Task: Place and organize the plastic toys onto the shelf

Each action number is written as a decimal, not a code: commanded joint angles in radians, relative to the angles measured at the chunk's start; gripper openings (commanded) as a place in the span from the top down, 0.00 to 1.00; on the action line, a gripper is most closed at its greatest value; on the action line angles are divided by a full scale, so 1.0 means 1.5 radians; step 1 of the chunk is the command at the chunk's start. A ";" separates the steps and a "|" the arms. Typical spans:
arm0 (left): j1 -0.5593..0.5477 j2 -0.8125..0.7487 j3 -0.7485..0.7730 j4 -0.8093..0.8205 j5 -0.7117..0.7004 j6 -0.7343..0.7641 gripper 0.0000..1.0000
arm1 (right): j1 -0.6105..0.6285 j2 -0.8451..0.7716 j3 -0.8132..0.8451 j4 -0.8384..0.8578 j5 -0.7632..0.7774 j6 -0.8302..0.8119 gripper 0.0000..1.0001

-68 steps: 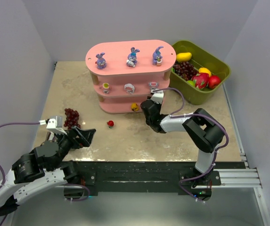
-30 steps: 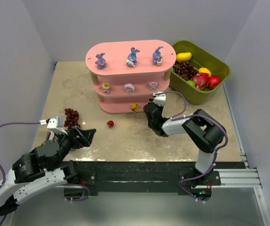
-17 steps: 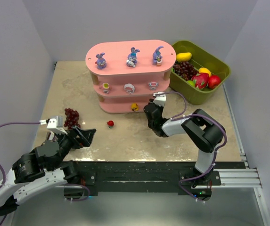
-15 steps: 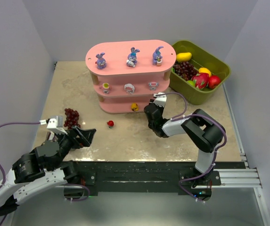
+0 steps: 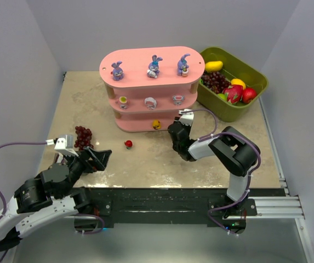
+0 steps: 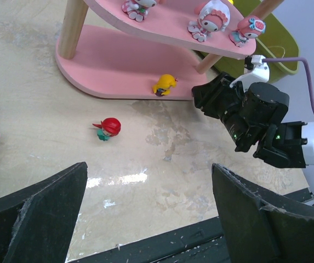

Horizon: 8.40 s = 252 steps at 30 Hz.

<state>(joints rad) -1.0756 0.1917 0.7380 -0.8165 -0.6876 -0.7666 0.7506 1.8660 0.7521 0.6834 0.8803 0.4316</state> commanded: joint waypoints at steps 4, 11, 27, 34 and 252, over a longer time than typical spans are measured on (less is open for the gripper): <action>-0.001 0.010 0.003 0.011 -0.016 -0.005 0.00 | -0.002 0.034 0.030 -0.004 0.018 0.001 0.91; -0.001 0.010 0.004 0.011 -0.017 -0.005 0.01 | -0.002 0.058 0.056 -0.023 0.020 0.003 0.86; -0.001 0.006 0.003 0.010 -0.017 -0.007 0.00 | -0.003 0.059 0.056 -0.016 0.024 -0.004 0.67; -0.001 0.007 0.003 0.010 -0.017 -0.007 0.00 | -0.002 0.051 0.051 -0.014 0.016 -0.001 0.35; 0.230 0.610 -0.223 0.668 0.085 0.055 0.10 | 0.206 0.012 -0.073 -0.003 -0.253 0.348 0.66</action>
<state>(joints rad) -0.7334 1.0645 0.3706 0.0601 -0.4858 -0.6884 1.0599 1.9358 0.6746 0.8867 0.4088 0.8955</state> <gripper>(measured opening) 0.905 0.305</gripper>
